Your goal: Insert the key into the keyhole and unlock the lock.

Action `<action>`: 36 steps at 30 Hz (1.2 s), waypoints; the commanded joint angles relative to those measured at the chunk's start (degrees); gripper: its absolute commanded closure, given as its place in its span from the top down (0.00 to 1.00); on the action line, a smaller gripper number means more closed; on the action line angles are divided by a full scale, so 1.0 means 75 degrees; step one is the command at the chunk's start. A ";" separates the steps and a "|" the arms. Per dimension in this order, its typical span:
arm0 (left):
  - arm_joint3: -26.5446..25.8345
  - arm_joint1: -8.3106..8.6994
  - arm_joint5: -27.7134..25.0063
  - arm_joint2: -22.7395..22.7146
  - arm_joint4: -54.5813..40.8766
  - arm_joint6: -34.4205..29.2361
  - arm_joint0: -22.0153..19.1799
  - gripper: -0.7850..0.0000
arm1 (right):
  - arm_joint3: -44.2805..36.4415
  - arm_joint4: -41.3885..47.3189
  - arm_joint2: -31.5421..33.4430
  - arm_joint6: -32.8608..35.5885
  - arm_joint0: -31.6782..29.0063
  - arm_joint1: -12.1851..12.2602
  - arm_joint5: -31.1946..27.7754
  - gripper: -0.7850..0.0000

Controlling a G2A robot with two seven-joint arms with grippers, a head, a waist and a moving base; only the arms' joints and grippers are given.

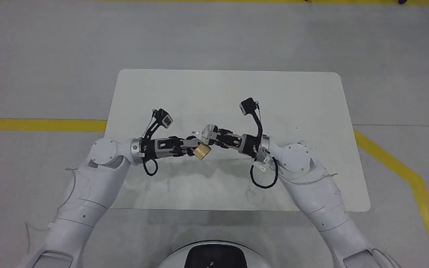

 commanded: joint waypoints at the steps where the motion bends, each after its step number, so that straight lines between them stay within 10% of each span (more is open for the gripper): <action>1: -0.0009 0.0005 0.0000 -0.0007 0.0006 0.0038 0.0006 0.00 | -0.0052 -0.0006 -0.0007 0.0002 -0.0044 0.0003 -0.0004 0.00; 36: -0.0152 -0.0030 0.0096 0.0097 -0.0378 0.0907 0.0189 0.00 | -0.0318 -0.0468 0.0365 -0.1167 -0.0793 0.0067 -0.0510 0.00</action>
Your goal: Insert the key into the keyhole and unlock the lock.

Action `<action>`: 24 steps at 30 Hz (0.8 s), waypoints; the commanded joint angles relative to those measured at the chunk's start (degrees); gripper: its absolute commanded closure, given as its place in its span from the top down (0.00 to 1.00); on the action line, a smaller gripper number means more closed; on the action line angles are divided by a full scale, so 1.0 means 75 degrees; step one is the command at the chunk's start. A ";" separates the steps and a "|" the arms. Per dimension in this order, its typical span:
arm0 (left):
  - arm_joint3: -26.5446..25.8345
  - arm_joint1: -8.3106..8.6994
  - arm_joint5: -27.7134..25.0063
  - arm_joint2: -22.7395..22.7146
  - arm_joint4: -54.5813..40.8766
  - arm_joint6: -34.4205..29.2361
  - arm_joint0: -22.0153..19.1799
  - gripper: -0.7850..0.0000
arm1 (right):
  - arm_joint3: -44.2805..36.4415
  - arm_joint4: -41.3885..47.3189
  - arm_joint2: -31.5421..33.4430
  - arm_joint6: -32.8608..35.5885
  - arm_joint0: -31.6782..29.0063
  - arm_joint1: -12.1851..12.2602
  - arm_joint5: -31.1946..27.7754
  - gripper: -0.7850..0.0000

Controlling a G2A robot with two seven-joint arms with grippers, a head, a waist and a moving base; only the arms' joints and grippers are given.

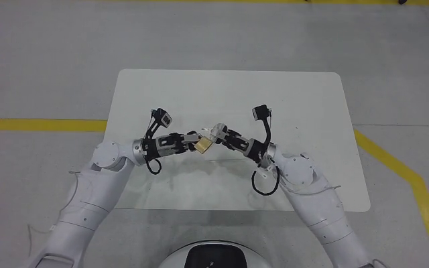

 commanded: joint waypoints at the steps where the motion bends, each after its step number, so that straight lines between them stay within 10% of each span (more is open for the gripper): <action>1: -0.0006 -0.0007 0.0023 0.0000 -0.0037 0.0105 0.0004 0.00 | 0.0000 -0.0005 -0.0018 0.0051 0.0022 -0.0002 0.0004 0.00; 24: 0.0720 -0.0095 0.1606 -0.0058 -0.1255 0.0650 -0.0134 0.00 | -0.0336 0.0000 0.0048 -0.0256 -0.0170 -0.0015 -0.0260 0.00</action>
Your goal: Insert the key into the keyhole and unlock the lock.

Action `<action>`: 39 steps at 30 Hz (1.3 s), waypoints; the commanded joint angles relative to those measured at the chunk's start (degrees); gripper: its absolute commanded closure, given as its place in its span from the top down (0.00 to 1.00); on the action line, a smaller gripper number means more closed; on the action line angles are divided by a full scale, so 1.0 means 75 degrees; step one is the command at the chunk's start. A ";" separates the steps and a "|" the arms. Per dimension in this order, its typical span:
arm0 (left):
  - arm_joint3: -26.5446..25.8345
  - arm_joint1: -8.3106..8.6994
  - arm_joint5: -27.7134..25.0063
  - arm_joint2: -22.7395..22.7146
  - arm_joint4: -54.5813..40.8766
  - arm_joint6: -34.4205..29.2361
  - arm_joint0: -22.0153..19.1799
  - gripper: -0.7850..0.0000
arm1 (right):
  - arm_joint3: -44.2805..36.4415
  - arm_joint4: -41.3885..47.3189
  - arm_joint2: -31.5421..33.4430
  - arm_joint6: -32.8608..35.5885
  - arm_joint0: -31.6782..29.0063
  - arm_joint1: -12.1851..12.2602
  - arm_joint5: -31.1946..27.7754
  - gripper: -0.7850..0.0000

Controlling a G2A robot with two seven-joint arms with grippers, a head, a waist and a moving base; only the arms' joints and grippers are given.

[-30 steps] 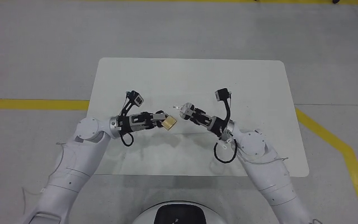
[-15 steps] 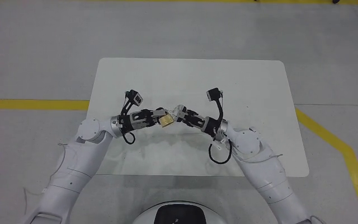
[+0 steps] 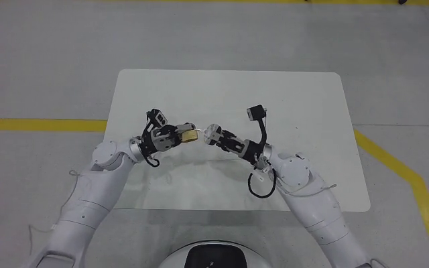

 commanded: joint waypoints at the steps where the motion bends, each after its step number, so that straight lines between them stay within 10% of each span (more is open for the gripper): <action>1: 0.0063 -0.0014 0.0383 0.0041 -0.0090 0.0089 -0.0049 0.00 | -0.0109 -0.0036 0.0221 -0.0087 -0.0158 0.0041 -0.0091 0.00; 13: -0.0092 -0.0098 0.1429 0.0489 0.0197 0.0361 -0.0242 0.00 | -0.1310 -0.1809 0.1380 -0.1135 -0.1324 0.0269 -0.0392 0.00; 39: -0.0153 -0.0142 0.1515 0.0463 -0.0145 0.0744 -0.0159 0.00 | -0.1443 -0.1128 0.1378 -0.1043 -0.1640 0.0285 -0.0817 0.00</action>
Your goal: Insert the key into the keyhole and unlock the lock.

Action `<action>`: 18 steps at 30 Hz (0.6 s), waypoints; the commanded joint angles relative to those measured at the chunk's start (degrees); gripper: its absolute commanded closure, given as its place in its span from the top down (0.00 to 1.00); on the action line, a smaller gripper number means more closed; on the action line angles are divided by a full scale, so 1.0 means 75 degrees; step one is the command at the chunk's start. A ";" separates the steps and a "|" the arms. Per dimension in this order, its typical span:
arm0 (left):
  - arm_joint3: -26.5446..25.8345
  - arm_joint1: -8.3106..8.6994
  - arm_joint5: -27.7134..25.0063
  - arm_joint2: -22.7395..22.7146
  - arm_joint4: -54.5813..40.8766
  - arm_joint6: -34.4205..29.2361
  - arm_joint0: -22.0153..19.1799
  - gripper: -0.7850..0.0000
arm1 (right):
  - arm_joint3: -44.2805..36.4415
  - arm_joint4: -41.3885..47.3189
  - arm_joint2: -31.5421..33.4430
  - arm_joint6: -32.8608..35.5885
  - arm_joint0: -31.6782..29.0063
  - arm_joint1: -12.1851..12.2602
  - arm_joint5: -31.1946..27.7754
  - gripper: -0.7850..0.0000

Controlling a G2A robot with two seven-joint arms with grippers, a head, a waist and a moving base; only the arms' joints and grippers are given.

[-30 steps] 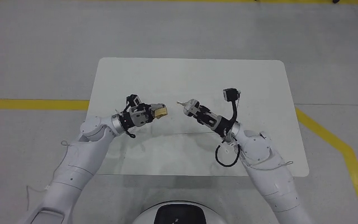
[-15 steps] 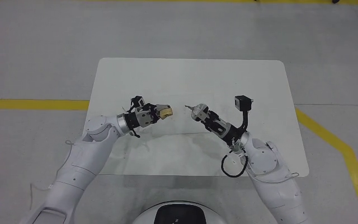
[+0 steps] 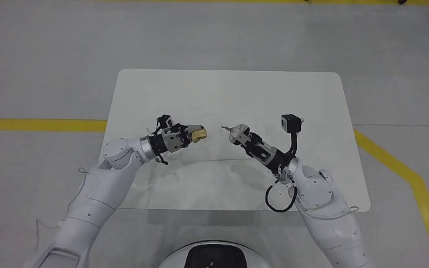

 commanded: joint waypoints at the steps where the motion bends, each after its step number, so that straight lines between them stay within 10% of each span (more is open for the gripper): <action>1: 0.0000 0.0000 0.0000 0.0000 0.0000 0.0000 0.0000 0.00 | 0.0000 0.0000 0.0000 0.0000 0.0000 0.0000 0.0000 0.00; 9: 0.0000 0.0000 0.0000 0.0000 0.0000 0.0000 0.0000 0.00 | -0.0024 0.0348 0.0036 -0.0544 -0.0134 -0.0033 0.0242 0.00; 18: 0.0000 0.0000 0.0000 0.0000 0.0000 0.0000 0.0000 0.00 | -0.1015 0.1150 -0.0261 -0.2249 -0.1110 -0.0166 0.2819 0.00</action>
